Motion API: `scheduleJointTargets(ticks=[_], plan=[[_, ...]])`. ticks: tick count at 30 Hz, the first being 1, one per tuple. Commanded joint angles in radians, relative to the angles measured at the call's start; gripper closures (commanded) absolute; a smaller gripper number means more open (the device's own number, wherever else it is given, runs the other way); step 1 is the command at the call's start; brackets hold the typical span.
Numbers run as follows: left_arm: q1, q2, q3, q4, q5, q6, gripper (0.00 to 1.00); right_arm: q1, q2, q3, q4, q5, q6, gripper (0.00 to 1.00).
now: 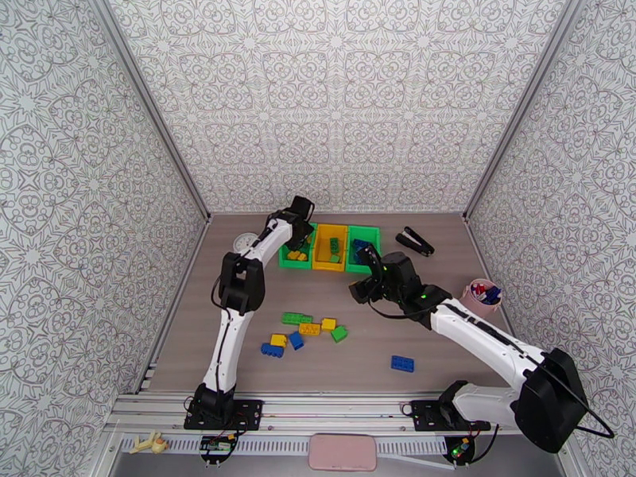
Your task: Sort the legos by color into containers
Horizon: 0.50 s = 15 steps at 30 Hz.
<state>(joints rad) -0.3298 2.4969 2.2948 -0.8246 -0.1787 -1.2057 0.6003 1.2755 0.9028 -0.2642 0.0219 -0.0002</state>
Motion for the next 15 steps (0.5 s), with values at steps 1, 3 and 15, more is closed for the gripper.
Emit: scheduleJointTargets(ticks=[1, 3, 15], plan=[[0.004, 0.038, 0.047, 0.000, -0.001, -0.011, 0.33, -0.006, -0.024, -0.015, -0.017, 0.008, -0.007, 0.08], [0.002, 0.043, 0.047, -0.001, -0.016, -0.015, 0.33, -0.008, -0.027, -0.017, -0.016, 0.009, -0.006, 0.09], [-0.015, 0.020, -0.082, 0.029, 0.005, -0.285, 0.32, -0.008, -0.028, -0.018, -0.015, 0.010, -0.007, 0.09]])
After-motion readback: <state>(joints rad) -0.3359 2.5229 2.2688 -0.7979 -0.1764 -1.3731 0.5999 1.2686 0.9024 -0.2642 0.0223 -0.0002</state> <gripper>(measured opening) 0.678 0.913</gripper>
